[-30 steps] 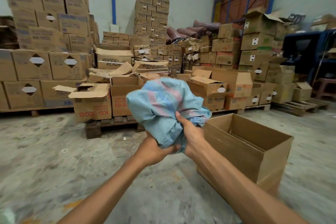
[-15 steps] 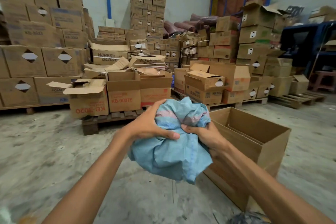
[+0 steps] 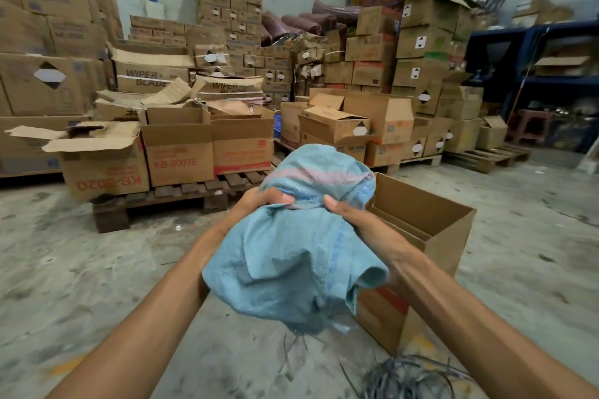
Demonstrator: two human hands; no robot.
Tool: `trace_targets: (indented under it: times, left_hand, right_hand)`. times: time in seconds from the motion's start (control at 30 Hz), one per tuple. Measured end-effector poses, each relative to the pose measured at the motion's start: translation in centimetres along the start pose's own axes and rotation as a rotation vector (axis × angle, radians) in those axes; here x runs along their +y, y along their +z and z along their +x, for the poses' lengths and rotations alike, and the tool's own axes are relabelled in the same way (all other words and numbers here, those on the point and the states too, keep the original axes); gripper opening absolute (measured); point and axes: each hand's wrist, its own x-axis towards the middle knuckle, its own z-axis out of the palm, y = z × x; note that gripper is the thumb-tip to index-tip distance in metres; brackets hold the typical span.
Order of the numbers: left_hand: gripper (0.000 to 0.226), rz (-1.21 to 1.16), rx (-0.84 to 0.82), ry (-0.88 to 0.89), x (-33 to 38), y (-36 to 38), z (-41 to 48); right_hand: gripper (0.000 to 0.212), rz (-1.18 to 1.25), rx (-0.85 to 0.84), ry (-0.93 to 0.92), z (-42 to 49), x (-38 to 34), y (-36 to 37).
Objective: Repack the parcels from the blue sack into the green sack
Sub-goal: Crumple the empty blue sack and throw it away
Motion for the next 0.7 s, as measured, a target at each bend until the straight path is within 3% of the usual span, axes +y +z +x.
trace_targets:
  times: [0.07, 0.17, 0.23, 0.3, 0.37, 0.43, 0.47, 0.57, 0.67, 0.7]
  left_hand:
    - [0.017, 0.176, 0.103, 0.027, 0.6, 0.3, 2.2]
    - [0.020, 0.332, 0.246, 0.008, 0.3, 0.6, 6.0]
    - [0.027, 0.195, 0.101, 0.042, -0.1, 1.6, 8.0]
    - [0.055, 0.077, -0.065, 0.032, 0.2, 2.4, 10.4]
    - [0.065, 0.020, -0.031, 0.038, 0.9, 2.8, 14.0]
    - [0.081, -0.154, 0.087, 0.015, 1.4, 2.5, 16.9]
    - [0.079, -0.193, 0.208, -0.006, 0.9, 2.6, 18.9]
    - [0.059, 0.074, 0.471, -0.101, -3.0, 4.0, 24.2]
    - [0.102, 0.156, 0.663, -0.257, -8.9, 4.8, 28.1]
    - [0.104, 0.125, 0.734, -0.276, -11.5, 4.2, 29.7]
  right_hand:
    - [0.049, -0.029, 0.017, -0.004, -0.5, -0.5, -1.5]
    - [0.047, -0.076, 0.086, -0.071, -0.7, -2.5, -3.5]
    - [0.043, -0.102, 0.145, -0.091, -0.6, -4.7, -5.2]
    - [0.042, -0.152, 0.251, -0.127, -0.2, -7.9, -7.6]
    - [0.052, -0.209, 0.369, -0.196, 0.8, -11.9, -11.0]
    - [0.050, -0.285, 0.450, -0.267, 2.0, -14.8, -13.6]
    - [0.043, -0.333, 0.474, -0.289, 2.9, -16.1, -15.0]
    - [0.039, -0.499, 0.528, -0.333, 6.4, -18.1, -19.4]
    - [0.059, -0.760, 0.616, -0.338, 10.4, -17.4, -23.1]
    - [0.066, -0.840, 0.658, -0.337, 11.8, -16.7, -24.7]
